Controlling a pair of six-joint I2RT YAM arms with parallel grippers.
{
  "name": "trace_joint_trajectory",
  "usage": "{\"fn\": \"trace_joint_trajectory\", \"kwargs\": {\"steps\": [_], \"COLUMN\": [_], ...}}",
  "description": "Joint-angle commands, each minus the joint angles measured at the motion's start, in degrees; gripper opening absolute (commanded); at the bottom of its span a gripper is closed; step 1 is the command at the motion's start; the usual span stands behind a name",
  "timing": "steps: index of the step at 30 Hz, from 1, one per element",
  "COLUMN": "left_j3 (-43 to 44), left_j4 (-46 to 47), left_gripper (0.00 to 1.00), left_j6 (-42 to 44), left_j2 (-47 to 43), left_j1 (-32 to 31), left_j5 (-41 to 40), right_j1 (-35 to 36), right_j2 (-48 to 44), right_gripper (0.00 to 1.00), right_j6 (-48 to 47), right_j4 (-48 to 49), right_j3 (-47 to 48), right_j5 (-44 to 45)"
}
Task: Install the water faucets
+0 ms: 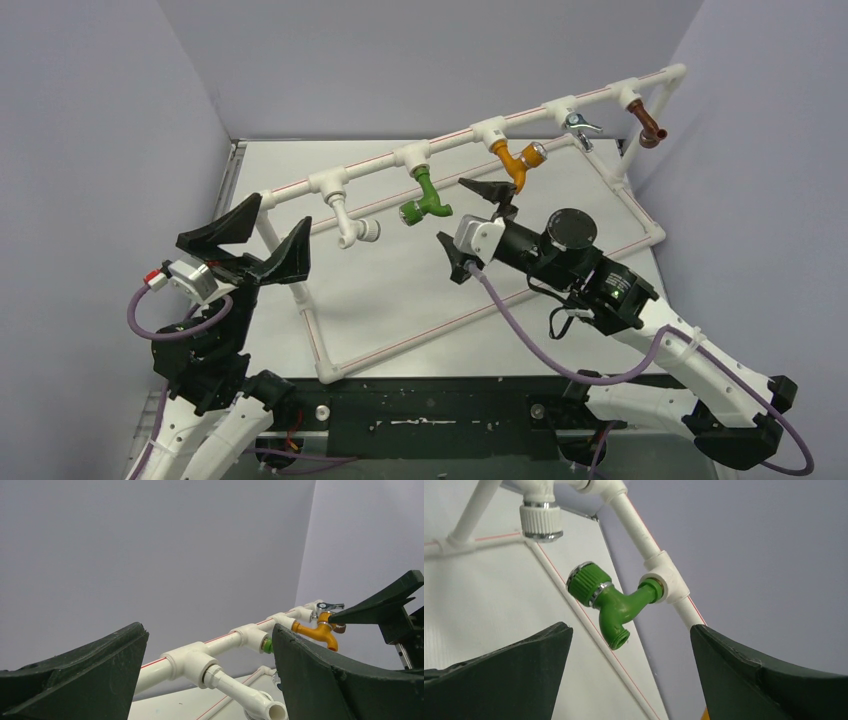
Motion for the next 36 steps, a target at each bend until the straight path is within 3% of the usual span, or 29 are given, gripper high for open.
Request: {"fn": "trace_joint_trajectory", "kwargs": {"steps": [1, 5, 10, 13, 22, 27, 36], "left_j3": [0.8, 0.8, 0.9, 0.8, 0.8, 0.8, 0.7], "left_j4": [0.9, 0.9, 0.9, 0.9, 0.9, 0.9, 0.9], "left_gripper": [0.94, 0.94, 0.94, 0.94, 0.94, 0.94, 0.94], "left_j6": [0.8, 0.9, 0.9, 1.0, 0.9, 1.0, 0.9], "left_j2": [0.1, 0.1, 0.3, 0.0, -0.2, -0.4, -0.3], "left_j1": [-0.2, -0.2, -0.2, -0.2, -0.3, -0.3, -0.3], "left_j5": [-0.5, -0.5, -0.5, -0.5, -0.6, -0.6, -0.5], "right_j1": [-0.2, 1.1, 6.3, 10.4, 13.6, 13.9, 14.8], "right_j2": [-0.9, 0.3, 3.4, 5.1, 9.3, 10.5, 11.2], "right_gripper": [0.93, 0.93, 0.92, 0.91, 0.91, 0.88, 0.73], "right_j6": [-16.4, -23.0, -32.5, -40.5, -55.8, -60.0, -61.0], "right_j4": [-5.9, -7.4, -5.2, -0.2, 9.9, 18.0, 25.3], "right_j3": [2.4, 3.2, 2.2, -0.3, -3.9, -6.9, -10.5], "right_j5": [-1.1, 1.8, 14.1, 21.9, 30.7, 33.2, 33.9]}}
